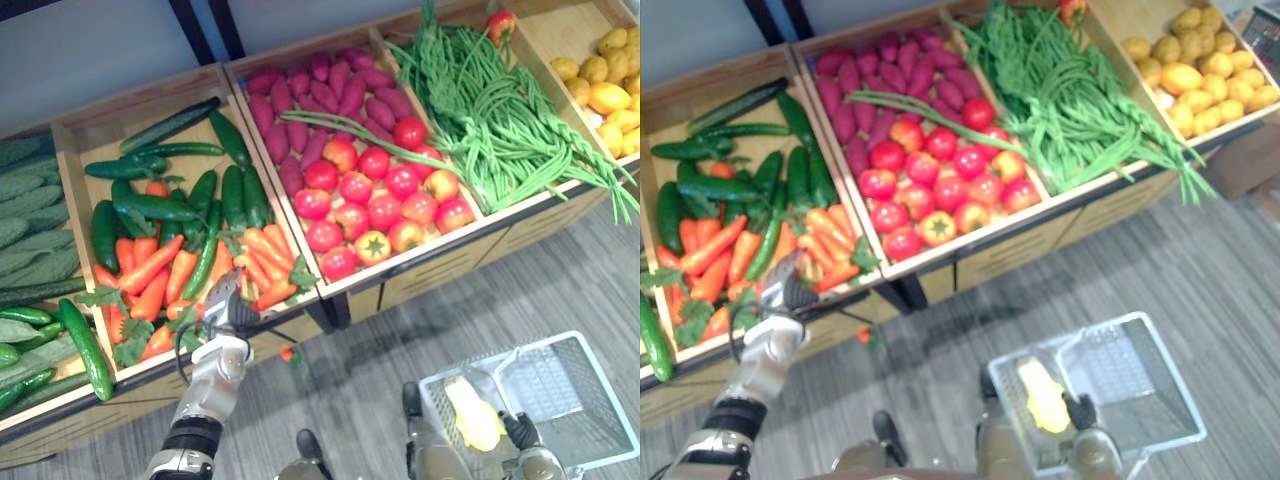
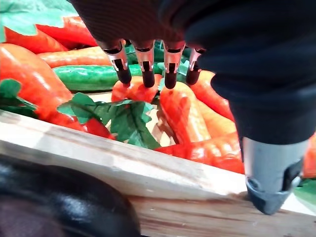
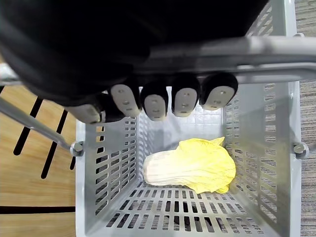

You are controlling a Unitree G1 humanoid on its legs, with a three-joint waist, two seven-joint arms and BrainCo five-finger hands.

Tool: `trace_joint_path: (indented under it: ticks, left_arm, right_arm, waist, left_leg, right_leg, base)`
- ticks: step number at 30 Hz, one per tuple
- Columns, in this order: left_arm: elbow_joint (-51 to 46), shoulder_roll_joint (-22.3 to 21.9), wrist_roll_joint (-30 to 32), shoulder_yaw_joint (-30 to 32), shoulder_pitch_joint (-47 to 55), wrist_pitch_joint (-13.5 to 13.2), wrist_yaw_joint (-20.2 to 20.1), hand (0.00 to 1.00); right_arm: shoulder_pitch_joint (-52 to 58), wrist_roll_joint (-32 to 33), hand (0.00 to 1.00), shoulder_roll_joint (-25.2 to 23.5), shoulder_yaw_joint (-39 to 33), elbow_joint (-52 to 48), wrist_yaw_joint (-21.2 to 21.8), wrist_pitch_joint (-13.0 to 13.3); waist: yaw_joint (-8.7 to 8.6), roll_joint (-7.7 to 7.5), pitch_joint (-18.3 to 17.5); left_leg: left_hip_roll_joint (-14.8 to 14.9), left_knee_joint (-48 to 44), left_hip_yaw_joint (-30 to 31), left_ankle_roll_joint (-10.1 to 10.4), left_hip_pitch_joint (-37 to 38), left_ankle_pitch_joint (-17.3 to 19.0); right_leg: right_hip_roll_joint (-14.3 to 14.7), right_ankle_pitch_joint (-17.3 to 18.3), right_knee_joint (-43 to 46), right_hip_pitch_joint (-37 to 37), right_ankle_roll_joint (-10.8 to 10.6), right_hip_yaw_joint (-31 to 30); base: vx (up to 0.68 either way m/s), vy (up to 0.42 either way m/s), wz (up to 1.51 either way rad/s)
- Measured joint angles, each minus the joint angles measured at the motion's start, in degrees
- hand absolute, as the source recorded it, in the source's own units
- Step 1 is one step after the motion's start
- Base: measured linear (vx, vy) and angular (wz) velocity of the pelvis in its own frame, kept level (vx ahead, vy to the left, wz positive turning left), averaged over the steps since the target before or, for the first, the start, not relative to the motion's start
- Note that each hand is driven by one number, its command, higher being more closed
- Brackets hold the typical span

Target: Pick vegetable in the basket

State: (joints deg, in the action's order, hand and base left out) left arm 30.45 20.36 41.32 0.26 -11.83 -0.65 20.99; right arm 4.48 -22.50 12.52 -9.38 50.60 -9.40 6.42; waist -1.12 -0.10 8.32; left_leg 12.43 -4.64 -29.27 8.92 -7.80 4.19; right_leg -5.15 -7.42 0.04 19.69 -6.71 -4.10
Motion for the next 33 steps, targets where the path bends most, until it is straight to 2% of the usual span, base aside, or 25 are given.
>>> trace_joint_path:
  ticks: [9,13,14,19,24,28,33]
  left_arm:
    - [3.04,0.06,0.03,-0.09,-0.77,-0.91,1.51,0.00]
    - [4.26,0.05,0.03,-0.51,-1.43,-1.36,1.87,0.00]
    - [4.34,0.06,0.03,-0.52,-1.43,-1.36,2.01,1.00]
    - [5.31,0.12,0.38,-1.82,-1.34,-2.13,3.02,1.00]
    - [9.54,0.10,0.39,-1.40,-2.29,-1.21,3.30,1.00]
    - [10.77,0.15,0.27,-0.74,-5.99,-0.01,3.31,1.00]
    - [10.66,0.26,0.28,-0.43,-7.14,0.08,3.25,1.00]
  right_arm:
    - [-1.00,0.02,1.00,0.05,0.98,-0.23,-0.09,-0.02]
    - [-1.01,0.02,1.00,0.12,1.37,-0.23,-0.22,-0.02]
    - [-1.01,0.02,1.00,0.16,1.44,-0.23,-0.28,0.00]
    - [-1.09,0.02,1.00,0.38,1.55,-0.23,-0.34,0.00]
    - [-1.35,0.04,1.00,0.54,3.04,-0.38,-0.39,0.12]
    - [-2.33,0.04,1.00,0.49,3.14,-0.38,-0.37,0.15]
    - [-3.07,0.03,1.00,0.49,3.18,-0.31,-0.34,0.17]
  waist:
    - [0.42,-0.01,0.22]
    - [1.20,-0.07,0.30]
    - [1.24,-0.08,0.39]
    - [1.53,-0.45,0.85]
    - [1.40,-0.83,1.30]
    - [0.82,-0.88,2.48]
    - [-0.34,-0.77,2.78]
  left_leg:
    - [0.29,-0.56,-0.56,0.14,0.01,0.24]
    - [0.42,-0.58,-1.31,0.18,0.09,0.27]
    - [0.45,-0.58,-1.43,0.25,0.09,0.32]
    - [0.52,-0.59,-1.56,0.43,0.11,0.44]
    - [0.60,-0.57,-1.90,0.78,0.05,0.68]
    - [0.74,-0.53,-2.62,0.60,0.30,0.79]
    - [0.64,0.20,-3.13,0.85,1.06,0.98]
  right_leg:
    - [0.22,-0.05,-0.22,0.05,0.08,-0.58]
    - [0.37,-0.24,-0.85,0.04,0.13,-1.02]
    - [0.39,-0.28,-0.95,0.05,0.16,-1.07]
    - [0.39,-0.22,-0.97,0.01,0.21,-1.10]
    - [0.39,0.05,-1.39,0.14,0.23,-0.98]
    - [0.48,-0.50,-1.68,0.19,-0.01,-1.00]
    - [0.66,-0.76,-1.67,0.08,0.17,-0.83]
  base:
    - [-0.01,-0.016,-0.03]
    - [-0.01,-0.028,-0.06]
    - [-0.01,-0.029,-0.05]
    - [-0.01,-0.019,0.00]
    - [-0.01,-0.026,-0.04]
    - [0.02,-0.023,-0.08]
    - [0.08,-0.015,-0.05]
